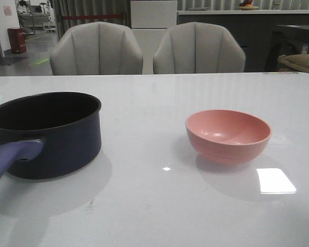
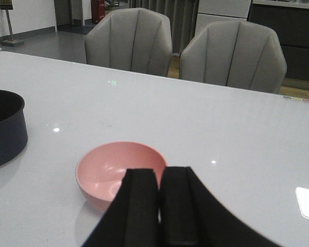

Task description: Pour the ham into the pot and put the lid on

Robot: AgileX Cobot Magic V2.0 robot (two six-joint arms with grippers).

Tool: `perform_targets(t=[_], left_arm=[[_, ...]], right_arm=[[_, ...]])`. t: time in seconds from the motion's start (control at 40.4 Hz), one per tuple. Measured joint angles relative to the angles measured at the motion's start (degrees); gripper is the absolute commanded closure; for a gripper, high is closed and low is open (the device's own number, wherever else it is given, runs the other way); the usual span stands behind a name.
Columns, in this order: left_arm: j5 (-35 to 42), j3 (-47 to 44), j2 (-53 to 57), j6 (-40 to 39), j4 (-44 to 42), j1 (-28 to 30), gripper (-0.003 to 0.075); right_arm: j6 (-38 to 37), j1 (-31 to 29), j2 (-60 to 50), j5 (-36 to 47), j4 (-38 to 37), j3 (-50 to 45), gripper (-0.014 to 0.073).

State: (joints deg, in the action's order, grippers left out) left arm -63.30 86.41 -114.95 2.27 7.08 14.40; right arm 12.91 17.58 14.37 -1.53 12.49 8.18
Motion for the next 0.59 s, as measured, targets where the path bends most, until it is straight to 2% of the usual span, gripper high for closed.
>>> perform_targets(t=[0.396, 0.594], left_arm=[[0.3, 0.3, -1.0, 0.3, 0.4, 0.0, 0.0420], [0.6, 0.5, -1.0, 0.3, 0.7, 0.0, 0.0461]], right_arm=[[0.0, 0.0, 0.0, 0.0, 0.0, 0.0, 0.0433], [0.0, 0.0, 0.0, 0.0, 0.0, 0.0, 0.0433]])
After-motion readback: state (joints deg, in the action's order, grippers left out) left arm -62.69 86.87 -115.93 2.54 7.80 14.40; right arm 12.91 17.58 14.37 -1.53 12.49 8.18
